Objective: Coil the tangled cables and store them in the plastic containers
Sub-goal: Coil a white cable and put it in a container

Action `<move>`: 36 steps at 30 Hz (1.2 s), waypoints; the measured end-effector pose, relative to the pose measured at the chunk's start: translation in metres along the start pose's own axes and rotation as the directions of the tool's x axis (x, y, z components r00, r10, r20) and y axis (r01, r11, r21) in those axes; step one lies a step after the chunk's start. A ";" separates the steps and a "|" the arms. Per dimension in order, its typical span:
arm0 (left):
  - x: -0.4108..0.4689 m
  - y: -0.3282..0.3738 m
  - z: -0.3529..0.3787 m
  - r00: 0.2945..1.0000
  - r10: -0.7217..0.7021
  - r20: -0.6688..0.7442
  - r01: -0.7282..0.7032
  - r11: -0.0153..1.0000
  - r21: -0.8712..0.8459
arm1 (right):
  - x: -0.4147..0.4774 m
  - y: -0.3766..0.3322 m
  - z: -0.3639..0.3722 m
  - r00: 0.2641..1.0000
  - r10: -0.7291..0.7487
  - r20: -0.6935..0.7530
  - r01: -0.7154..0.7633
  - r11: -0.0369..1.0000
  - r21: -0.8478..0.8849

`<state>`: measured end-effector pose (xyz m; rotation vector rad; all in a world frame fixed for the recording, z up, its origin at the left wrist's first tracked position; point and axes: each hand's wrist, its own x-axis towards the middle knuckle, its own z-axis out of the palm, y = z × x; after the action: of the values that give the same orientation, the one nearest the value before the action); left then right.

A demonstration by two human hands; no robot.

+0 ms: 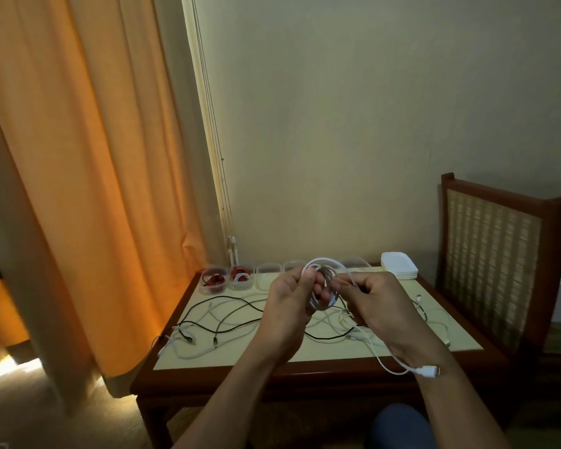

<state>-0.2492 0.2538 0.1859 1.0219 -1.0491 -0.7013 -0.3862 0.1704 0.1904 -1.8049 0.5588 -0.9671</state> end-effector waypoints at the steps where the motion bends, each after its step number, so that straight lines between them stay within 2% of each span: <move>1: -0.001 -0.004 0.001 1.000 -0.005 -0.025 0.005 1.000 -0.019 | -0.001 -0.001 0.001 1.000 0.001 -0.009 -0.001 1.000 -0.020; 3: -0.003 -0.008 0.002 0.998 -0.004 -0.056 0.004 1.000 -0.008 | -0.003 -0.001 0.002 1.000 -0.005 -0.019 0.004 0.999 -0.046; 7: -0.005 -0.008 -0.004 0.997 -0.002 -0.075 0.022 0.961 0.275 | -0.005 -0.003 0.001 1.000 -0.019 -0.010 0.018 0.999 -0.046; 10: -0.007 0.000 -0.010 0.999 -0.050 -0.002 0.049 0.971 0.235 | -0.003 -0.003 0.000 1.000 0.008 -0.001 -0.008 0.999 -0.041; 15: -0.007 0.012 -0.019 0.998 -0.064 0.030 0.047 0.919 0.392 | -0.006 -0.009 0.000 0.996 0.033 0.081 -0.038 0.997 0.064; 18: -0.009 0.020 -0.020 0.994 -0.087 0.062 0.053 0.905 0.421 | -0.009 -0.015 0.007 0.998 0.021 0.061 -0.025 0.998 0.066; 23: -0.023 0.040 -0.018 0.989 -0.040 0.144 -0.031 0.888 0.459 | -0.020 -0.018 0.012 0.999 -0.013 -0.035 0.016 0.995 0.097; 29: -0.035 0.045 -0.022 0.984 0.030 0.178 -0.119 0.848 0.516 | -0.031 -0.019 0.006 0.999 0.045 0.030 -0.051 0.971 0.234; 32: -0.040 0.042 -0.023 0.990 0.017 0.143 -0.085 0.870 0.486 | -0.031 -0.020 0.003 0.995 0.089 0.042 -0.097 0.947 0.307; 36: -0.046 0.037 -0.017 0.994 -0.035 0.105 -0.008 0.922 0.386 | -0.032 -0.020 0.008 0.993 0.110 0.031 -0.115 0.944 0.310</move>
<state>-0.2501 0.3135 0.2009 1.3425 -1.3112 -0.5767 -0.3993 0.2062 0.1958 -1.4808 0.4664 -0.9086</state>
